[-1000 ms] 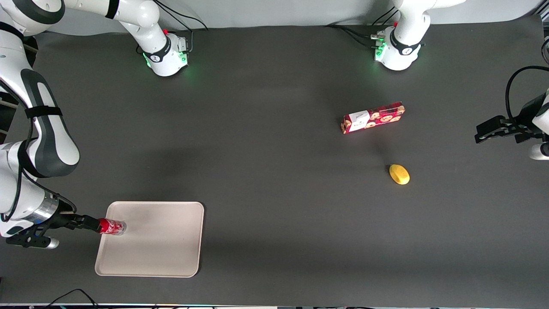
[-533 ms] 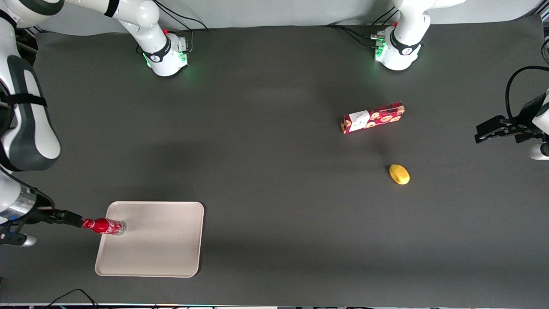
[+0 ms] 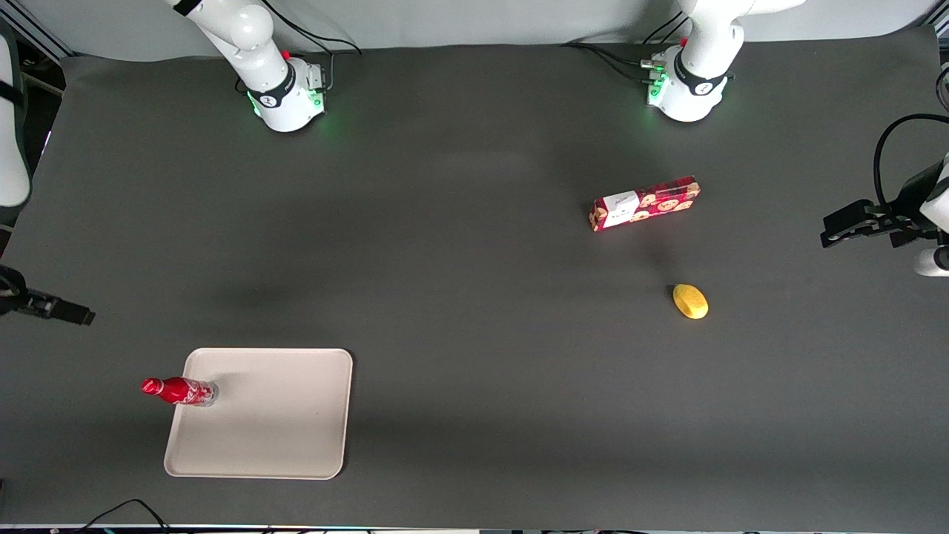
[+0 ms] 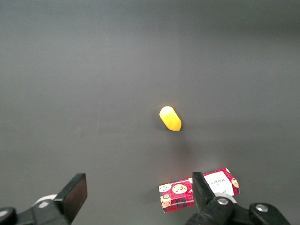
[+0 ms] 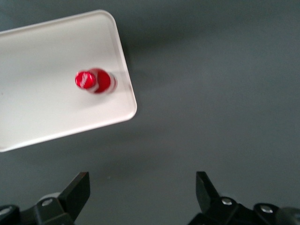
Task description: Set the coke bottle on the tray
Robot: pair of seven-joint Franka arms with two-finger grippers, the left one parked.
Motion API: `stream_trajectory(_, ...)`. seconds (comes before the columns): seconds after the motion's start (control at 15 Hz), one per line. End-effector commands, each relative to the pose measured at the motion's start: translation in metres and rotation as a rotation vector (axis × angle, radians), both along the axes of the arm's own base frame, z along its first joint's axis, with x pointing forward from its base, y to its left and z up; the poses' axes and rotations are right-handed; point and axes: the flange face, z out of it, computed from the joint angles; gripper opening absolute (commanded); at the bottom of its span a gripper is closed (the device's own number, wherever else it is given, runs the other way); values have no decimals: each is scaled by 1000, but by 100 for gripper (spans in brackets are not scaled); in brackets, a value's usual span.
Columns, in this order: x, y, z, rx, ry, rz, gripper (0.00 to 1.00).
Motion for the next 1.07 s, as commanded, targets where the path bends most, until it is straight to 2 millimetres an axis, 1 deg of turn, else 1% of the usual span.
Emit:
stream_trajectory(0.0, -73, 4, 26, 24, 37, 5, 100)
stream_trajectory(0.07, -86, 3, 33, 51, 30, -1, 100)
stream_trajectory(0.13, -97, 6, 34, 71, 27, -25, 100)
stream_trajectory(0.2, -105, 16, 35, 70, 30, -31, 100)
stream_trajectory(0.27, -115, 25, 31, 65, 43, -37, 100)
stream_trajectory(0.33, -125, 31, 33, 71, 38, -51, 100)
stream_trajectory(0.4, -127, 39, 38, 91, 25, -54, 100)
stream_trajectory(0.47, -126, 52, 40, 99, 24, -35, 100)
stream_trajectory(0.6, -138, 49, 52, 138, 22, -40, 100)
stream_trajectory(0.73, -152, 61, 70, 184, 3, -13, 100)
stream_trajectory(0.8, -158, 68, 76, 202, -9, -34, 100)
stream_trajectory(0.93, -154, 83, 77, 199, -34, -43, 100)
stream_trajectory(1.0, -149, 87, 69, 190, -69, -38, 100)
